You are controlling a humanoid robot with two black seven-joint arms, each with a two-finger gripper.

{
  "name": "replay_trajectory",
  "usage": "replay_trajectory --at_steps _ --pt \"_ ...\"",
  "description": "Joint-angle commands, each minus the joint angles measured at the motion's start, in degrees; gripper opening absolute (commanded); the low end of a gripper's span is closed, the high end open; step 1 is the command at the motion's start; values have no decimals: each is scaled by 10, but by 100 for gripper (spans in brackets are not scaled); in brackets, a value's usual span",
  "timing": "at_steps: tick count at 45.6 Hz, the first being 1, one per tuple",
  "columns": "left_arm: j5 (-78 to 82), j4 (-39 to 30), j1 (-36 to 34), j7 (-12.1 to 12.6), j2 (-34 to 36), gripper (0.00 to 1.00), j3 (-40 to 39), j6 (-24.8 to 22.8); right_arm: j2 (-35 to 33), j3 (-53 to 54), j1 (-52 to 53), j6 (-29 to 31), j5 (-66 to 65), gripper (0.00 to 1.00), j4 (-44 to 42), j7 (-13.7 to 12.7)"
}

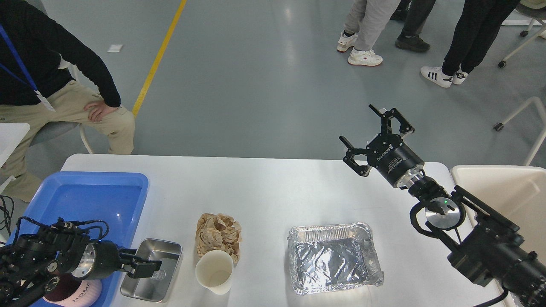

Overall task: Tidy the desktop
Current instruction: 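Grasp the rim of the small steel tray with the left gripper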

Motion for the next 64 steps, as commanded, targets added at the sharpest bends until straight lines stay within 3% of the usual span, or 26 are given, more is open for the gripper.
replay_trajectory --at_steps 1,26,37,40,45,53,57,64 --pt "1 4 0 -2 -1 81 0 0 0 0 0 0 0 100 0 0" --pt "38 13 -2 -28 -3 68 1 1 0 -1 0 0 0 100 0 0" --pt "41 15 -2 -27 -3 60 1 0 0 -1 -1 0 0 100 -1 0" --pt "41 15 -2 -27 -2 55 1 0 0 -1 -1 0 0 100 -1 0" --pt "40 17 -3 -28 -2 36 1 -4 0 -1 0 0 0 100 -1 0" --pt "41 20 -4 -34 -2 31 1 -5 -1 -1 0 0 0 100 -1 0" --pt "41 21 -4 -39 -2 21 2 -5 -1 -1 0 0 0 100 -2 0" --pt "43 26 -7 -43 -3 16 2 -5 -5 -1 -1 0 0 100 -2 0"
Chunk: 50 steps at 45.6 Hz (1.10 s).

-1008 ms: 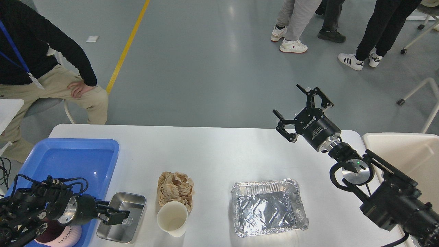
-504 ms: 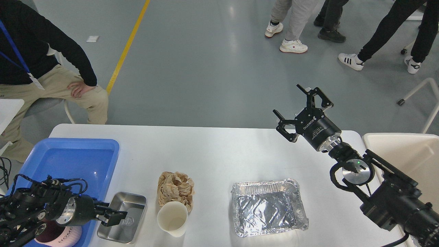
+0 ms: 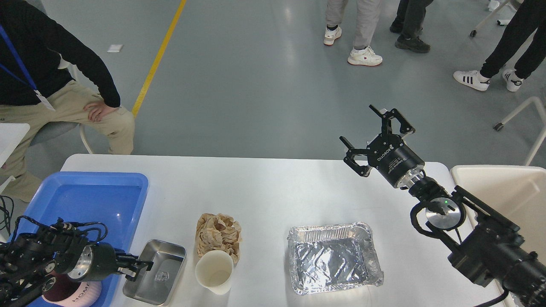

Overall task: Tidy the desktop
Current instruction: 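Grasp the rim of the small steel tray with the left gripper, then lift the steel tray and place it into the blue tray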

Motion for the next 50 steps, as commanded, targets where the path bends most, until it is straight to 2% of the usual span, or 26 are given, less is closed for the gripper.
replay_trajectory --at_steps 1,15,34,40,50 --pt "3 2 -3 -4 -1 15 0 0 -2 0 -1 0 0 100 0 0" --pt "12 8 -3 -27 -1 2 0 0 -2 1 0 0 0 100 -2 0" --pt "10 2 -8 -41 1 2 -1 0 -1 0 0 -2 0 100 -2 0" --pt "6 -18 -13 -51 19 2 -6 -3 -1 0 0 -3 0 100 -3 0" --pt "-39 -97 -14 -58 99 3 -21 -12 1 -4 3 -3 -1 100 -8 0"
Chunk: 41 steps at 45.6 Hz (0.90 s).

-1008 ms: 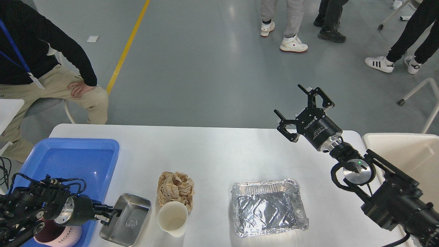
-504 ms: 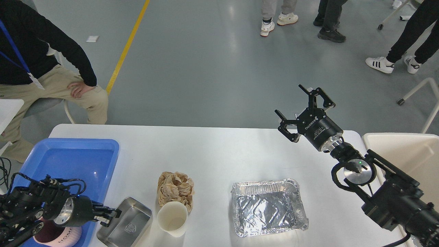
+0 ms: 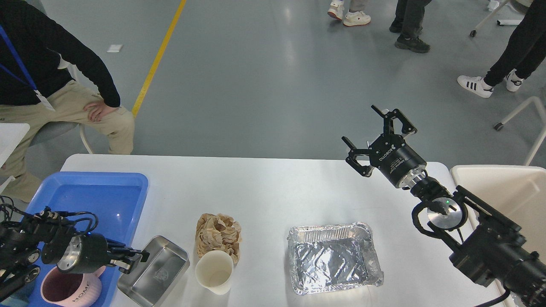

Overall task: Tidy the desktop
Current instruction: 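Lift the steel tray and place it into the blue tray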

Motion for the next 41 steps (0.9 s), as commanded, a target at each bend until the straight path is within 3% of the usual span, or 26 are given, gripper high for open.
replay_trajectory --at_steps 1,11,23,33,41 --pt "-25 -47 0 -2 49 3 -14 -5 2 -3 2 0 -1 100 -3 0" --pt "-110 -110 0 -10 165 4 -76 -11 4 -3 3 -5 -1 100 -2 0" --pt "-198 -119 1 -39 274 4 -128 -6 -1 -3 4 -8 -1 100 0 0" --pt "-215 -54 15 -17 295 4 -120 65 -5 -3 3 -7 -1 100 3 0" --pt "-211 33 24 -15 286 3 -103 106 -5 -3 2 -6 -1 100 4 0"
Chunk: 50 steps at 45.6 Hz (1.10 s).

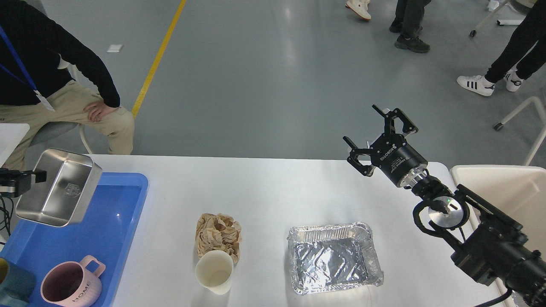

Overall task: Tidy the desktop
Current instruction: 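Lift the steel tray and place it into the blue tray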

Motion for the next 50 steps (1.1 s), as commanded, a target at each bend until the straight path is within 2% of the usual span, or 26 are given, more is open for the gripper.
replay_trajectory --at_steps 1,4,17,23,34,50 --pt "2 63 7 1 -6 3 21 40 1 0 0 1 0 100 1 0" --pt "5 96 8 3 -18 3 37 62 1 0 0 2 0 100 1 0" --pt "21 248 4 5 -119 3 59 102 5 -2 -3 4 0 100 -2 0" --pt "31 299 -2 20 -162 3 59 110 8 -2 -3 4 0 100 -2 0" --pt "49 349 -25 27 -213 3 77 116 9 -3 -3 4 0 100 -1 0" --pt "49 383 -83 30 -270 4 168 116 8 -3 -4 4 0 100 -1 0"
